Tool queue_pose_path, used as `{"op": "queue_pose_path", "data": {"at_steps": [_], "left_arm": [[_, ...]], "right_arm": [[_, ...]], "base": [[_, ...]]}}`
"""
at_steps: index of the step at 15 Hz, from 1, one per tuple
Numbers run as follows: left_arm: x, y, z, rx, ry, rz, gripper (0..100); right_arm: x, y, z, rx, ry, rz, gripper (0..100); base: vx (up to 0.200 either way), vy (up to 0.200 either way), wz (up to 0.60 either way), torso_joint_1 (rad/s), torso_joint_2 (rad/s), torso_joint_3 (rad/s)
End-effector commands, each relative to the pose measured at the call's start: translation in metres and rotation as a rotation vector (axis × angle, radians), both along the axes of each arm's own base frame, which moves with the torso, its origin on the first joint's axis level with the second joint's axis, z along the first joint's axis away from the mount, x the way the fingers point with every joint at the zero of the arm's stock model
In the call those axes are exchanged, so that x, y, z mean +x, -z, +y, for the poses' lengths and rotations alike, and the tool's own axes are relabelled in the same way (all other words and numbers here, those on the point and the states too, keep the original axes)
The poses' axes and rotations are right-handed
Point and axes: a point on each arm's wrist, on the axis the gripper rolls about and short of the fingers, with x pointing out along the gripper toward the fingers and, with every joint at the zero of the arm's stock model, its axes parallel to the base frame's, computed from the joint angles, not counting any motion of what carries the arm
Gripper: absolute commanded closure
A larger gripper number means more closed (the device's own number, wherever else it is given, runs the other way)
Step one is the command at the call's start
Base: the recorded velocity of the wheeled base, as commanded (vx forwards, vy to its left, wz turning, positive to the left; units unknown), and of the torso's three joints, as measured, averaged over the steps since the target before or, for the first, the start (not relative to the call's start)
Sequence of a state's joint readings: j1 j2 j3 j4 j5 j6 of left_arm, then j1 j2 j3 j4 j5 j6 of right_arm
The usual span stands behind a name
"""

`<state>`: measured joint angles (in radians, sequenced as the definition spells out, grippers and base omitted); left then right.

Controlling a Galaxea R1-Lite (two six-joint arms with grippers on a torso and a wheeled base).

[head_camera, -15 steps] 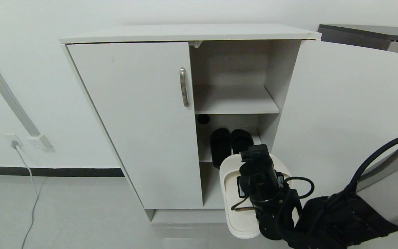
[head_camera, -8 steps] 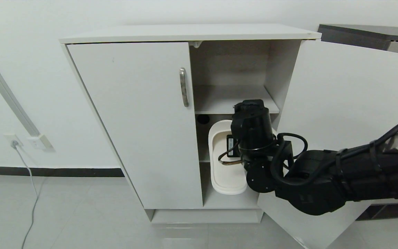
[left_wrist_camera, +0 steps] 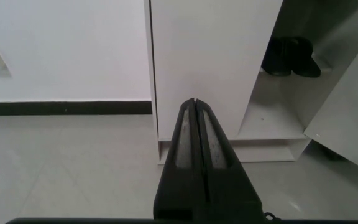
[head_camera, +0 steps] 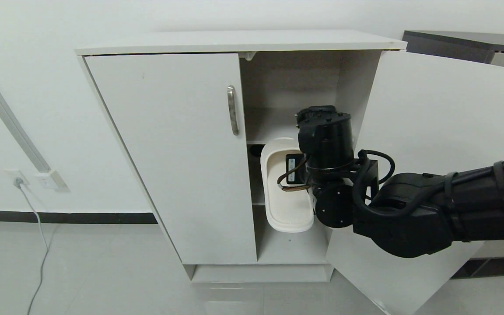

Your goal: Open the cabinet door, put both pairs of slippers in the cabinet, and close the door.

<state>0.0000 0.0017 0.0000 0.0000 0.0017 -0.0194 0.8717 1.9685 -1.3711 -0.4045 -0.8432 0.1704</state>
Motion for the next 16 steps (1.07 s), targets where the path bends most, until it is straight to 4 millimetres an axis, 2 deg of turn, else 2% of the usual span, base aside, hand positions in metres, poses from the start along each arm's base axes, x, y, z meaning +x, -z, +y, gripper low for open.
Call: {"op": "queue_pose_path", "data": {"at_steps": [1,4,12,16], "left_arm": [[0.0,0.0002,0.0,-0.001,0.0,0.001,100],[0.0,0.0,0.0,-0.001,0.0,0.0,100],[0.0,0.0,0.0,-0.001,0.002,0.0,100],[0.0,0.0,0.0,0.006,-0.001,0.0,100]], "right_arm": [[-0.0016,-0.0045,-0.0013,0.006,-0.001,-0.007,100],[-0.0003,-0.001,0.0003,0.0,-0.001,-0.002,100],[0.0015,-0.0078,0.0016,0.001,-0.001,-0.018,100],[0.008,0.0012,0.0045,-0.015,0.004,-0.006,100]], "base": [[0.0,0.0,0.0,0.0,0.0,0.0],[0.0,0.0,0.0,0.0,0.0,0.0],[0.2,0.0,0.0,0.002,0.0,0.005],[0.2,0.0,0.0,0.002,0.01,0.0]]}}
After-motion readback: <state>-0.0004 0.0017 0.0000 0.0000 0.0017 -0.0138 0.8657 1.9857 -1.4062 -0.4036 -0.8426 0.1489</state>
